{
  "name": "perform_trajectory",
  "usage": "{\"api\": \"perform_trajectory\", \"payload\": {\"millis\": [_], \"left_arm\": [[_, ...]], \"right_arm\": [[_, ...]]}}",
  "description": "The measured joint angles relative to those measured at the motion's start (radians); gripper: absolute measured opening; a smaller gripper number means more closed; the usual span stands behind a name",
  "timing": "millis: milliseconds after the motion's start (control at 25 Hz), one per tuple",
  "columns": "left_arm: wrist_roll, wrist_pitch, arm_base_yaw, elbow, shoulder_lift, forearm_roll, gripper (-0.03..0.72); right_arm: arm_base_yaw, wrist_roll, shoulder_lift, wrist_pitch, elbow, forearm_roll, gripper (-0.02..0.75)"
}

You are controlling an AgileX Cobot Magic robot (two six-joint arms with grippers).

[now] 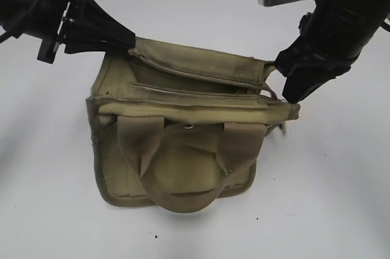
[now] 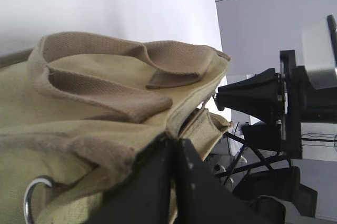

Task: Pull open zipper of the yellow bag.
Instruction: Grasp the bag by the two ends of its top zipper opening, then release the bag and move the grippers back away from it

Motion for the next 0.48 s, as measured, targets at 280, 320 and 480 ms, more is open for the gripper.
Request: {"api": "perform_trajectory", "payload": {"millis": [280, 320, 480], "left_arm": [[0.010, -0.031, 0.000, 0.000, -0.080, 0.012, 0.360], [0.011, -0.028, 0.000, 0.000, -0.102, 0.024, 0.402], [0.007, -0.056, 0.000, 0.000, -0.227, 0.179, 0.477]], "right_arm": [[0.000, 0.061, -0.115, 0.010, 0.001, 0.074, 0.505], [0.000, 0.068, -0.134, 0.022, 0.001, 0.074, 0.550], [0.000, 0.080, -0.216, 0.053, 0.061, 0.079, 0.607]]}}
